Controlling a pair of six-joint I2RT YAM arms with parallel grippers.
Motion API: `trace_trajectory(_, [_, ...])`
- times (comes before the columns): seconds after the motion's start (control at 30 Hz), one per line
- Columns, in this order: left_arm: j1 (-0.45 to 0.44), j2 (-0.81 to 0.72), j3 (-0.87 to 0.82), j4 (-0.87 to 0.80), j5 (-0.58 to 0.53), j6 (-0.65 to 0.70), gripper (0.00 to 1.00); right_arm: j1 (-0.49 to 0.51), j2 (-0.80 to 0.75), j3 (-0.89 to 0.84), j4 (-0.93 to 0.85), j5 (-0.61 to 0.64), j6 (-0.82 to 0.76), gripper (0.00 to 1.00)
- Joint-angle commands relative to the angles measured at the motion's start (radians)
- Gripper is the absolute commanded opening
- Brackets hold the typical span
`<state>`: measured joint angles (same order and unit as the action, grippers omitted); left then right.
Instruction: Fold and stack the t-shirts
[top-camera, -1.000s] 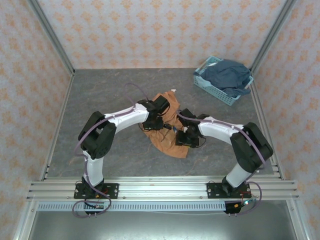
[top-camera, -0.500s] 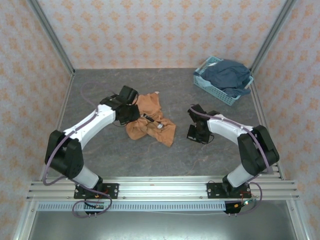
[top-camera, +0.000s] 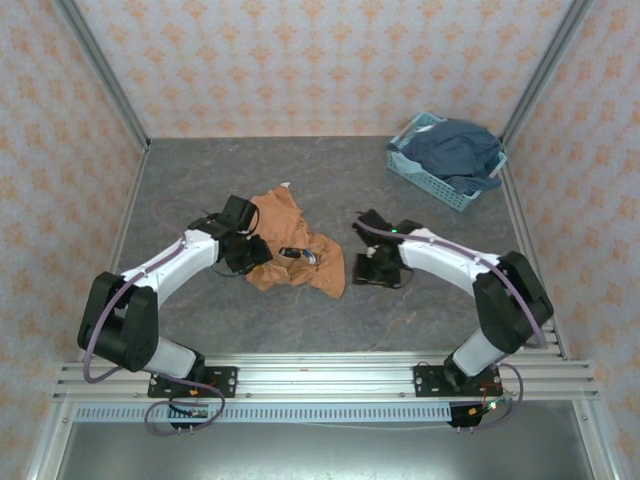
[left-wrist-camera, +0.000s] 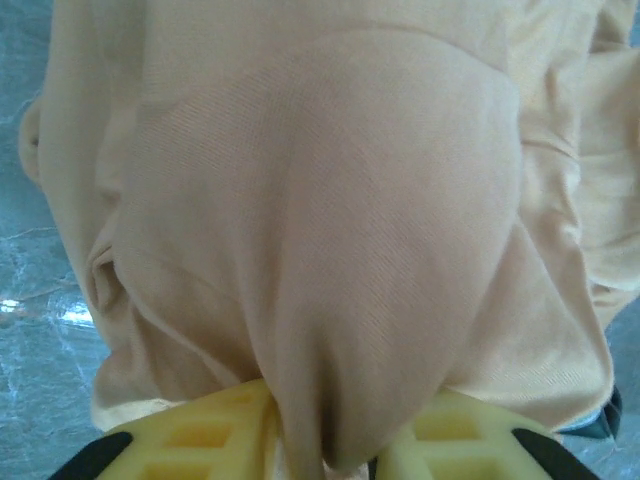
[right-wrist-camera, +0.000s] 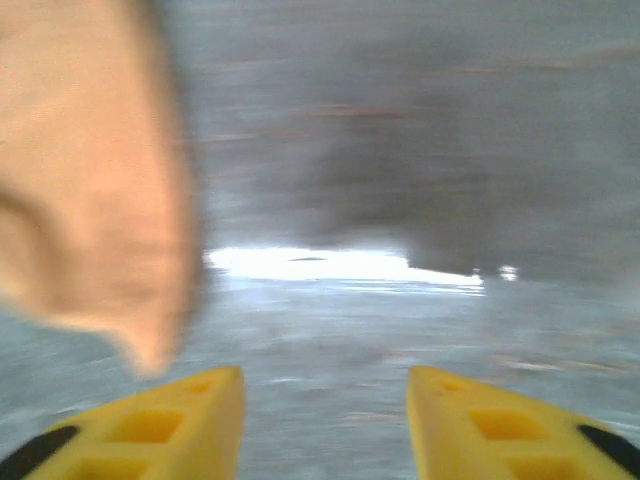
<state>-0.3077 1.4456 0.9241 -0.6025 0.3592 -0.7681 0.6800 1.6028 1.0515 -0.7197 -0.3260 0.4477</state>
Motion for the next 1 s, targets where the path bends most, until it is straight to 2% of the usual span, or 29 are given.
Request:
trace_trajectory(0.0, [-0.001, -0.037, -0.002, -0.015, 0.008, 0.010, 0.31, 0.077, 0.103, 0.073, 0.043, -0.032, -0.025, 0.54])
trace_trajectory(0.1, [0.000, -0.045, 0.016, -0.051, -0.010, 0.034, 0.30, 0.106, 0.220, 0.156, 0.035, -0.010, -0.022, 0.56])
trace_trajectory(0.13, [-0.001, -0.044, 0.022, -0.063, -0.011, 0.045, 0.30, 0.107, 0.258, 0.182, 0.029, -0.004, -0.013, 0.54])
trace_trajectory(0.23, [-0.001, -0.031, 0.037, -0.101, -0.025, 0.069, 0.29, 0.104, 0.331, 0.219, 0.007, 0.030, 0.027, 0.32])
trace_trajectory(0.33, [-0.001, -0.047, 0.048, -0.123, -0.045, 0.078, 0.31, 0.100, 0.347, 0.220, -0.028, 0.093, 0.071, 0.00])
trace_trajectory(0.43, [-0.002, -0.091, 0.065, -0.143, -0.060, 0.078, 0.38, 0.080, 0.311, 0.187, -0.058, 0.147, 0.095, 0.00])
trace_trajectory(0.53, [-0.030, -0.107, 0.113, -0.207, -0.093, 0.101, 0.38, 0.048, 0.260, 0.147, -0.068, 0.139, 0.092, 0.00])
trace_trajectory(0.63, [-0.132, -0.089, 0.150, -0.241, -0.102, 0.134, 0.46, 0.034, 0.223, 0.117, -0.059, 0.101, 0.081, 0.00])
trace_trajectory(0.73, [-0.272, -0.026, 0.206, -0.319, -0.210, 0.192, 0.51, 0.029, 0.223, 0.110, -0.065, 0.076, 0.067, 0.00])
trace_trajectory(0.97, [-0.357, 0.135, 0.259, -0.315, -0.304, 0.209, 0.55, 0.013, 0.212, 0.095, -0.057, 0.056, 0.067, 0.00])
